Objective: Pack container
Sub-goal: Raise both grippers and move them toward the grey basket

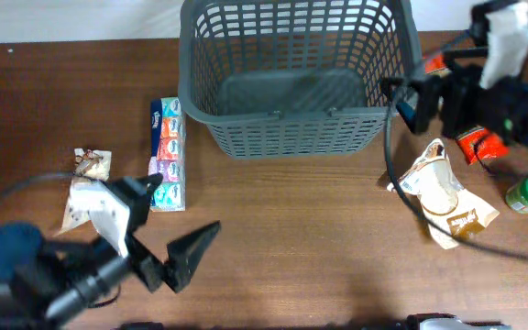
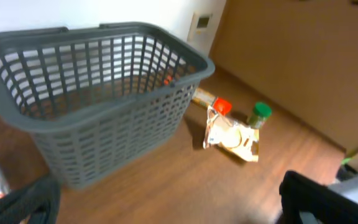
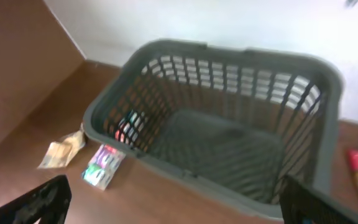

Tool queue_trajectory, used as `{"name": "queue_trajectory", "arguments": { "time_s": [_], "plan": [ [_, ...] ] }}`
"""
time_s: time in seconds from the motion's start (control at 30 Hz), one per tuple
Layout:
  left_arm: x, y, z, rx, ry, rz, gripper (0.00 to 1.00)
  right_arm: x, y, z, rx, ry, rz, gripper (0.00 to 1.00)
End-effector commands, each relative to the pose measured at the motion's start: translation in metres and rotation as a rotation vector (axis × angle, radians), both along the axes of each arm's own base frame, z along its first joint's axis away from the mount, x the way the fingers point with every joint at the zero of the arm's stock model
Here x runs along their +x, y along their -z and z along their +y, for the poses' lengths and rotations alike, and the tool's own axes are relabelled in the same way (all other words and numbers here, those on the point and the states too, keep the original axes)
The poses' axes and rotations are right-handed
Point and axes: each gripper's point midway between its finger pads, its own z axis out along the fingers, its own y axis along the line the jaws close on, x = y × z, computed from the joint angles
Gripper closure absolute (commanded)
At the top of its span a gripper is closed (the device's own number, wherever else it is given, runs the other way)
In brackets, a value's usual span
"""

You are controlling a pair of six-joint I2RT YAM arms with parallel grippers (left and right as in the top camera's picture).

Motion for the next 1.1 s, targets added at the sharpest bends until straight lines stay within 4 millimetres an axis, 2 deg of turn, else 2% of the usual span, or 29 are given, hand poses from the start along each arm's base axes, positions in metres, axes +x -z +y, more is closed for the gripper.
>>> {"name": "queue_trajectory", "arguments": {
  "time_s": [0.0,0.17,0.23,0.33,0.47,0.6,0.73,0.9,1.07],
  "plan": [
    [0.020,-0.010,0.003,0.113,-0.038,0.051,0.00,0.010,0.006,0.007,0.023,-0.043,0.050,0.01],
    [0.023,-0.015,-0.027,0.155,0.090,0.126,0.01,0.012,0.015,0.007,0.023,-0.043,0.089,0.01],
    [0.025,-0.011,-0.037,0.159,0.127,0.143,0.01,0.011,0.016,0.007,0.023,-0.043,0.097,0.01],
    [0.032,-0.005,-0.045,0.173,0.148,0.159,0.00,0.012,0.019,0.005,0.018,-0.034,0.105,0.01],
    [0.048,0.014,-0.041,0.275,0.072,0.188,0.01,0.018,0.013,0.007,0.024,-0.044,0.071,0.01],
    [0.044,0.036,-0.061,0.369,0.091,0.254,0.00,0.031,0.008,0.007,0.023,-0.044,0.030,0.01],
    [0.038,0.064,-0.080,0.475,0.092,0.330,0.00,0.045,0.011,0.007,0.011,-0.052,0.014,0.01],
    [0.025,0.076,-0.098,0.497,0.144,0.382,0.00,0.061,0.026,0.015,-0.076,-0.141,-0.021,0.01],
    [0.023,0.080,-0.101,0.513,0.157,0.390,0.01,0.073,0.045,0.030,-0.075,-0.181,0.025,0.01]
  ]
}}
